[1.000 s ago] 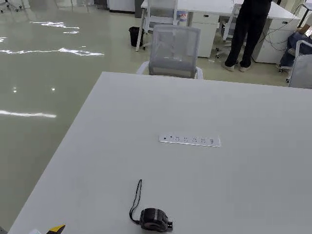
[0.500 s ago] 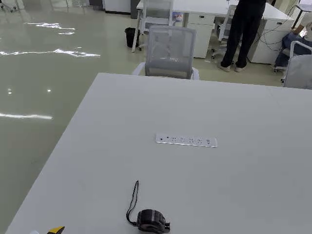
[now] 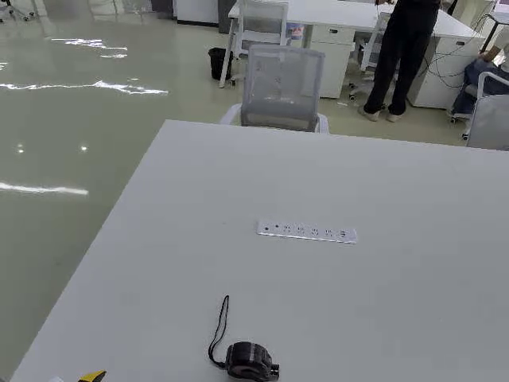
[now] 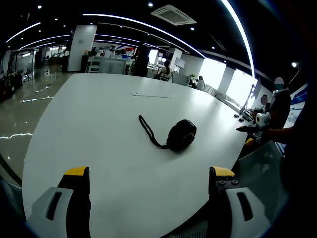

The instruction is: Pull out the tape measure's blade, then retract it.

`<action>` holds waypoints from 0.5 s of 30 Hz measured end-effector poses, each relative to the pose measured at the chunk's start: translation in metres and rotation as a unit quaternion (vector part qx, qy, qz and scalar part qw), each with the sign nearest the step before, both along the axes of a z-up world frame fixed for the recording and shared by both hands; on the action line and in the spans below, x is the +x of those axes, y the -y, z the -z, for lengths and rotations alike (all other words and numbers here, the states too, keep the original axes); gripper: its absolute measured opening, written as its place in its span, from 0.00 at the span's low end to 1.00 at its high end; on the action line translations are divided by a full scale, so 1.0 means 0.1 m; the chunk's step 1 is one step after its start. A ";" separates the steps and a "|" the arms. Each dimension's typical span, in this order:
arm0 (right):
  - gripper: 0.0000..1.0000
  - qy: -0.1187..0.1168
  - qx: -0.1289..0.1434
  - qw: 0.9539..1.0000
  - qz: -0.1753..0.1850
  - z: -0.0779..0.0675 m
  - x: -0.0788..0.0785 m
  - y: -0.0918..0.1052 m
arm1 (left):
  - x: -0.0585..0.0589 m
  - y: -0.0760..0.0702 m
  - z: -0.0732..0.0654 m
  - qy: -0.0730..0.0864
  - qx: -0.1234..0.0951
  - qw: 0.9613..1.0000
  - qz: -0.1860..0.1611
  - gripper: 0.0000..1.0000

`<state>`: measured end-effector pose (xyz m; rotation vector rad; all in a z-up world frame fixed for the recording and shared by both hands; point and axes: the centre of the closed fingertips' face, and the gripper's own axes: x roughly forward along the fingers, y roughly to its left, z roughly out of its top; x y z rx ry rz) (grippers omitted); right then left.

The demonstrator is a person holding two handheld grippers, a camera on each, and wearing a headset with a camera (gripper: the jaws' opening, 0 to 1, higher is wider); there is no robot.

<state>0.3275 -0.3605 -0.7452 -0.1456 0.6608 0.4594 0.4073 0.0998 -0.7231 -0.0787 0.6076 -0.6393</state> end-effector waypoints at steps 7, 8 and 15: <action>1.00 0.003 -0.001 1.000 0.005 0.00 0.00 0.05 | 0.04 0.01 -0.03 0.003 -0.002 1.000 -0.002 0.99; 1.00 0.003 0.000 1.000 0.007 0.01 0.01 0.05 | 0.05 0.01 -0.02 0.003 -0.003 1.000 -0.002 0.99; 1.00 0.002 0.000 1.000 0.006 0.01 -0.01 0.02 | 0.03 0.00 0.01 0.000 0.001 1.000 0.001 0.99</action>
